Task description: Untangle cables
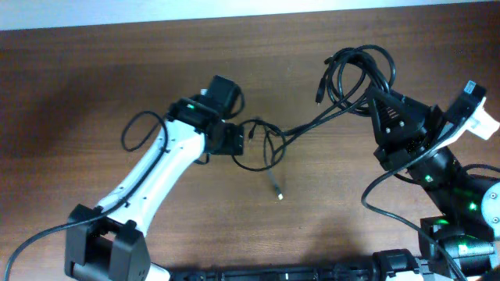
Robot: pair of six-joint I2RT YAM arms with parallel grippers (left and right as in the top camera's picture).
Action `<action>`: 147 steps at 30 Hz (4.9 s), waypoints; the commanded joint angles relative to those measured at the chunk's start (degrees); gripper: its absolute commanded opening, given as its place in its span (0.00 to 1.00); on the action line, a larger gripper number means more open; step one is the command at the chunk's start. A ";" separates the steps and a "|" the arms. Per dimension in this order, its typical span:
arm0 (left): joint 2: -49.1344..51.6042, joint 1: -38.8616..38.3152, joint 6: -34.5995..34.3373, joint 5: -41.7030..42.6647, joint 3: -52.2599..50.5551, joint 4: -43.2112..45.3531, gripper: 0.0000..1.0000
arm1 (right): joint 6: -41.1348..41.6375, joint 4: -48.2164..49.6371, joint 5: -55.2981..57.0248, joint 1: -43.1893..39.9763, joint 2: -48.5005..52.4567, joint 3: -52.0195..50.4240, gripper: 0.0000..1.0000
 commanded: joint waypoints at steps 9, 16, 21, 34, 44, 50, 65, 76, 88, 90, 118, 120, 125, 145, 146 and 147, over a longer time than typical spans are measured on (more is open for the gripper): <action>0.63 10.10 5.18 -2.64 0.57 -1.77 0.99 | 0.26 -4.31 0.17 -4.87 -0.50 0.52 0.04; 0.63 10.62 10.21 -12.26 0.57 -1.77 0.99 | -2.80 -7.23 0.35 -5.25 -0.50 0.52 0.04; 0.63 10.62 10.21 -15.50 0.57 -1.33 0.98 | -4.35 -11.17 0.48 -5.25 -0.48 0.52 0.04; 0.61 10.56 32.02 15.98 0.59 3.41 0.99 | -10.12 -20.41 -4.39 -5.25 4.74 0.52 0.04; 0.07 10.56 38.40 30.36 1.53 3.61 0.90 | -13.84 -24.85 -7.10 -5.25 10.08 0.52 0.04; -2.45 10.56 52.94 57.81 2.69 3.58 0.54 | -16.33 -26.14 -7.50 -5.25 10.88 0.52 0.04; -5.64 13.35 50.64 52.35 2.73 3.39 0.99 | -19.67 -28.98 -6.82 -5.25 11.28 0.52 0.04; -10.25 17.35 48.76 49.33 2.75 3.30 0.99 | -25.18 -29.73 -17.77 -5.14 11.30 0.52 0.04; -13.42 7.02 65.44 61.02 2.75 2.86 0.99 | -43.34 -29.97 -45.68 -5.14 11.30 0.50 0.04; -13.68 7.19 65.42 64.06 2.80 3.65 0.99 | -43.32 -29.97 -46.12 -5.14 11.30 0.50 0.04; -13.86 -5.55 -12.66 45.81 2.80 20.87 0.99 | -17.49 -24.00 -30.75 -5.14 11.28 0.50 0.04; -13.86 -7.04 -15.37 45.20 2.78 22.99 0.99 | -17.49 -24.02 -30.80 -5.14 11.28 0.50 0.04; -13.86 -9.51 -17.20 43.65 2.78 27.50 0.84 | -17.49 -23.89 -30.77 -5.14 11.28 0.50 0.04; -13.88 -9.79 -17.16 42.45 2.80 26.14 0.66 | -17.75 -21.97 -28.13 -5.20 11.28 0.50 0.04; -13.88 -9.79 -17.16 42.42 2.80 26.14 0.66 | -17.75 -21.97 -28.15 -5.20 11.28 0.50 0.04; -13.88 -9.79 -17.16 42.42 2.78 26.14 0.65 | -18.29 -21.99 -28.11 -5.20 11.30 0.50 0.04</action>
